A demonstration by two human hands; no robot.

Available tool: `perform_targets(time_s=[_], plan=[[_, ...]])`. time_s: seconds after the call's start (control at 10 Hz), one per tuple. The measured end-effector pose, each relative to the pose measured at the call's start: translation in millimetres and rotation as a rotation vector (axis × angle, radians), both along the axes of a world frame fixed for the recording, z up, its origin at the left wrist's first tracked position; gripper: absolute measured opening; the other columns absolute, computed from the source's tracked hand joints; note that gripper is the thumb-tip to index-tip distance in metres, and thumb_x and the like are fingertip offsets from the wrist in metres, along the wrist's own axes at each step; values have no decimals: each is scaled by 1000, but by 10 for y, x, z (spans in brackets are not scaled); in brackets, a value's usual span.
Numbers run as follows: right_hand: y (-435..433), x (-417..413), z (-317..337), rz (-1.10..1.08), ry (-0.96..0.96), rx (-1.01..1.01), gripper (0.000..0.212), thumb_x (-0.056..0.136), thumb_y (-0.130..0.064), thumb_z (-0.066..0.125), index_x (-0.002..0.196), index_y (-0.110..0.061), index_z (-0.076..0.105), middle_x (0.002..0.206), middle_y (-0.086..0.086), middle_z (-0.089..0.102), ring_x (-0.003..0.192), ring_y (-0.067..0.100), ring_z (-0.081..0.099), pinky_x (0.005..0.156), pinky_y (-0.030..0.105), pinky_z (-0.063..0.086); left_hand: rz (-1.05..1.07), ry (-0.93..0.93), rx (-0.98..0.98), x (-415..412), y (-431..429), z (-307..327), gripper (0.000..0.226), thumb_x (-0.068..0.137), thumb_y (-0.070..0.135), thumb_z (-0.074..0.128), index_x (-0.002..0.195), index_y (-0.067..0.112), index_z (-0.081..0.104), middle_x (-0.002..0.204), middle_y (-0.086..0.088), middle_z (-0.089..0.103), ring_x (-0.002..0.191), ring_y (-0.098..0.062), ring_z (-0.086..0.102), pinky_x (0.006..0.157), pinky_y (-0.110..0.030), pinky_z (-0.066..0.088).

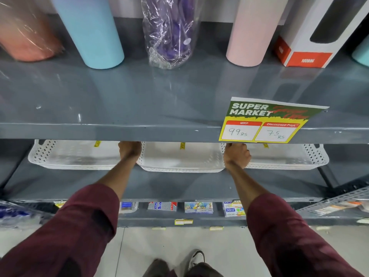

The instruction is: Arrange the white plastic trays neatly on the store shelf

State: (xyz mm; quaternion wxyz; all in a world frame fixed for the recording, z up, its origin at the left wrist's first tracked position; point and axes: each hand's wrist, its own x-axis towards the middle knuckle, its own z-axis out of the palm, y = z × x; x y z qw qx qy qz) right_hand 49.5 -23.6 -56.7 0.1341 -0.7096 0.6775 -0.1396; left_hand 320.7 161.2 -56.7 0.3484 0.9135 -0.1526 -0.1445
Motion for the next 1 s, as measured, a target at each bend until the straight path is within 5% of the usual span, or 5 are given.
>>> perform_targets(time_s=[0.3,0.4,0.8,0.9,1.0], plan=[[247,-213,19,32,-85,-113,33,103,-44,41,123,-31,64,94,19,72,85,42,69,72,39,53,-46,-201,6,-224,191,-68,34,101,29,39,92,4,61,97,-26,68,98,-49,58,75,-41,40],[352,-297,7,40,-121,-169,31,102,-40,46,122,-29,66,85,22,72,76,44,70,65,39,53,-32,-237,-10,-355,309,-54,34,103,28,40,106,4,64,99,-29,69,98,-51,59,77,-45,45],[386,-346,17,83,-121,-151,31,103,-40,44,126,-32,63,85,19,73,75,43,70,64,40,55,-50,-278,53,-417,364,-10,35,101,38,39,98,14,65,98,-27,71,96,-50,62,80,-47,50],[385,-338,51,87,-118,-106,34,104,-39,41,132,-32,59,93,19,73,83,43,69,70,43,55,-37,-211,94,-406,403,69,42,98,49,40,108,19,67,109,-23,71,105,-48,62,86,-49,51],[387,-328,109,127,-103,-116,44,105,-34,34,146,-24,42,109,19,72,101,39,67,87,46,51,-26,-183,95,-437,473,234,61,97,58,40,142,20,51,137,-20,61,127,-44,54,99,-54,48]])
